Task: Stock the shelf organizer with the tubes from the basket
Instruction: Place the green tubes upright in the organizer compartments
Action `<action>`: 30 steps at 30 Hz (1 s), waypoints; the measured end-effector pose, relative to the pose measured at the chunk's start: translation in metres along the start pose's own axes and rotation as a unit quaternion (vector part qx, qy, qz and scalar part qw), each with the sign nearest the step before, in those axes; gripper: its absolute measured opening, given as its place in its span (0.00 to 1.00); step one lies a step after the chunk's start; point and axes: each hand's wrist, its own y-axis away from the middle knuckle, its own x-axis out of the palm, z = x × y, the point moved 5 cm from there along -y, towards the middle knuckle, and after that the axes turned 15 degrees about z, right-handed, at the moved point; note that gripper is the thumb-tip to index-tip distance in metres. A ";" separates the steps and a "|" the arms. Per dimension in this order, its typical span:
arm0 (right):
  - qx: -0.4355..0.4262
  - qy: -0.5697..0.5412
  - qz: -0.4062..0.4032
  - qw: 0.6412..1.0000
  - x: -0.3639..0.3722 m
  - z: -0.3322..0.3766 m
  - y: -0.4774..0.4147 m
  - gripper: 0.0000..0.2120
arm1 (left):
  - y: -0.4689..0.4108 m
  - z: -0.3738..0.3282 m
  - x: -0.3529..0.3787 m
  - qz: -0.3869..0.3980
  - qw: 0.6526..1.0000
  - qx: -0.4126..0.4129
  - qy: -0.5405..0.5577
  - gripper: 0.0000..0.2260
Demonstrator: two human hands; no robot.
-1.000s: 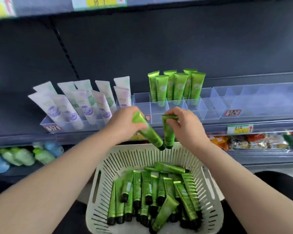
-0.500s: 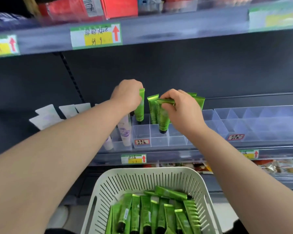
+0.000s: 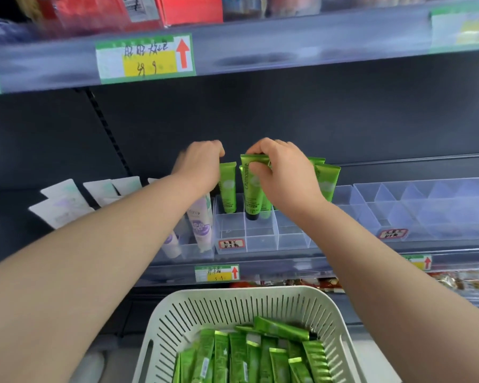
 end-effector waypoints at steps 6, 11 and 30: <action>0.004 0.050 0.009 0.999 0.023 0.016 -0.033 0.09 | 0.039 0.016 -0.015 -0.009 0.999 0.032 -0.003 0.13; 0.025 0.107 0.072 0.991 0.055 0.013 -0.044 0.11 | 0.059 0.030 -0.017 -0.035 0.998 0.060 -0.004 0.13; -0.052 0.113 -0.035 0.992 0.069 0.002 0.057 0.07 | 0.132 0.009 0.049 -0.147 0.954 0.240 0.101 0.09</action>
